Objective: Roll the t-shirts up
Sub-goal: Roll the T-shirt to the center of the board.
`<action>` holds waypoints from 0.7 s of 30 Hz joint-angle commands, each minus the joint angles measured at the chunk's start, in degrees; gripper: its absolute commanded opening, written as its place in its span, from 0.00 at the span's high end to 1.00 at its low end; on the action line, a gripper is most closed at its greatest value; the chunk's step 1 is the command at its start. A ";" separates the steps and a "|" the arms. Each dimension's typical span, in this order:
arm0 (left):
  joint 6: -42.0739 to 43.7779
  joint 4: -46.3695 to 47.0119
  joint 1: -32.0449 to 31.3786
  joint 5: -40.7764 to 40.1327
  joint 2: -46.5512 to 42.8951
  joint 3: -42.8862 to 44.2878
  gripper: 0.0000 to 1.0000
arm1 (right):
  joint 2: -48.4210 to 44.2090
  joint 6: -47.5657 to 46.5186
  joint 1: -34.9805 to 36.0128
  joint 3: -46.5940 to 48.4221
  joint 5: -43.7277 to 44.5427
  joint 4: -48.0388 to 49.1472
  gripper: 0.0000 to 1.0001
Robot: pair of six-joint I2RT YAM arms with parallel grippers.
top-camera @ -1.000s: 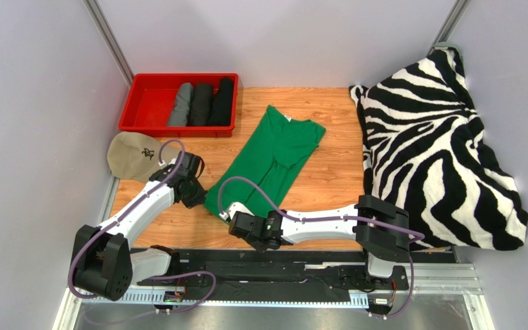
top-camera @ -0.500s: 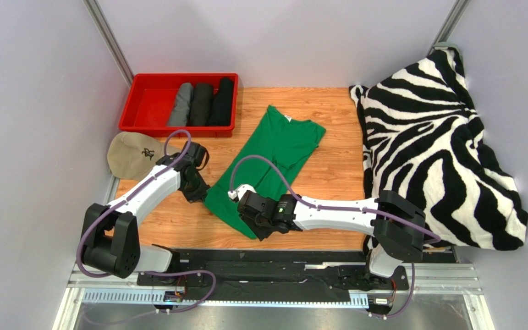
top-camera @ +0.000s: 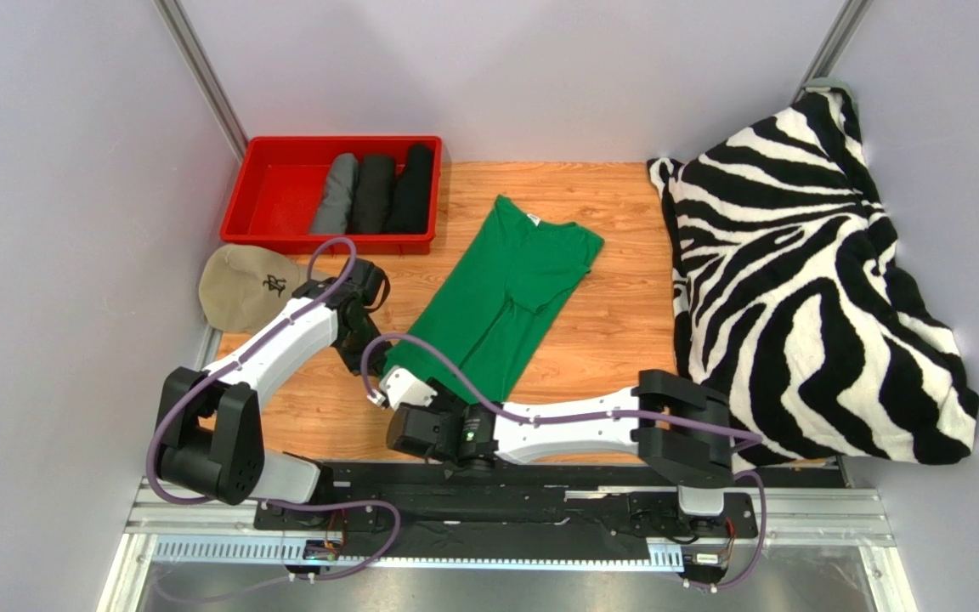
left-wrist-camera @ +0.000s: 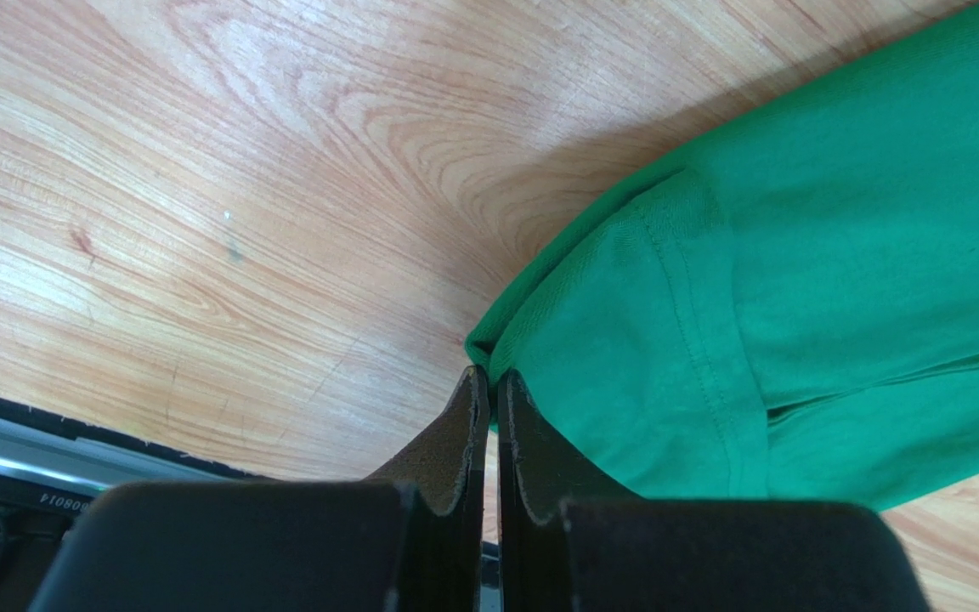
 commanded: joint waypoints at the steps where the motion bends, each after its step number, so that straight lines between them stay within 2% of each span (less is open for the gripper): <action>1: 1.06 -1.88 -0.21 0.90 0.06 2.52 0.99 | 4.41 -3.57 0.90 4.65 7.52 3.94 0.44; 16: 2.99 -2.93 0.05 1.51 0.85 4.11 0.98 | 13.29 -8.15 1.61 9.23 8.31 3.59 0.44; 21: 3.26 -3.02 0.23 1.60 0.94 4.28 0.98 | 15.13 -8.59 0.56 9.40 9.62 3.41 0.47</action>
